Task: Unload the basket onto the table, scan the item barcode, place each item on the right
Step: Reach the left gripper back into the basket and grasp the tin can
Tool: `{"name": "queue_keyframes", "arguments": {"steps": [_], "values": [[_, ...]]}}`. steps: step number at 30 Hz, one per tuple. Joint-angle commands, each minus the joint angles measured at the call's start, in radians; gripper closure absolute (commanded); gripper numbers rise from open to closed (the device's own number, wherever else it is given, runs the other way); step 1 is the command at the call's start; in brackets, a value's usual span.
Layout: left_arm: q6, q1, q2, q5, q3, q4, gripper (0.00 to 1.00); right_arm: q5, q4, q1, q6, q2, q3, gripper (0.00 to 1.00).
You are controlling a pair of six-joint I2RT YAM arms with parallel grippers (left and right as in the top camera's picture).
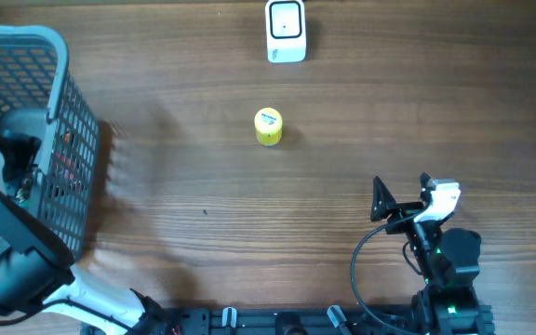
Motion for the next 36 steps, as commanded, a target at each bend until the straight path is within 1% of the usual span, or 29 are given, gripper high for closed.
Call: {"name": "queue_keyframes", "arguments": {"steps": [1, 11, 20, 23, 28, 36], "values": [[-0.022, 0.003, 0.010, -0.051, -0.023, -0.009, 0.00, -0.010, 0.002, -0.004, 0.008, 0.000, -0.001, 0.00], [-0.021, -0.003, -0.007, -0.052, -0.019, -0.019, 0.00, -0.010, -0.004, -0.004, 0.008, 0.000, -0.001, 0.00], [-0.030, -0.019, -0.157, -0.055, -0.019, -0.032, 0.00, -0.006, -0.004, -0.004, 0.008, 0.000, 0.000, 0.00], [-0.056, -0.020, -0.157, -0.096, -0.020, -0.069, 0.00, -0.006, -0.003, -0.004, 0.008, 0.000, -0.001, 0.00], [-0.079, -0.019, -0.155, -0.132, -0.022, -0.085, 0.00, -0.006, -0.002, -0.004, 0.008, 0.000, -0.001, 0.00], [-0.078, -0.019, -0.114, -0.158, -0.024, -0.089, 0.00, -0.006, -0.001, -0.004, 0.008, 0.000, -0.001, 0.00]]}}
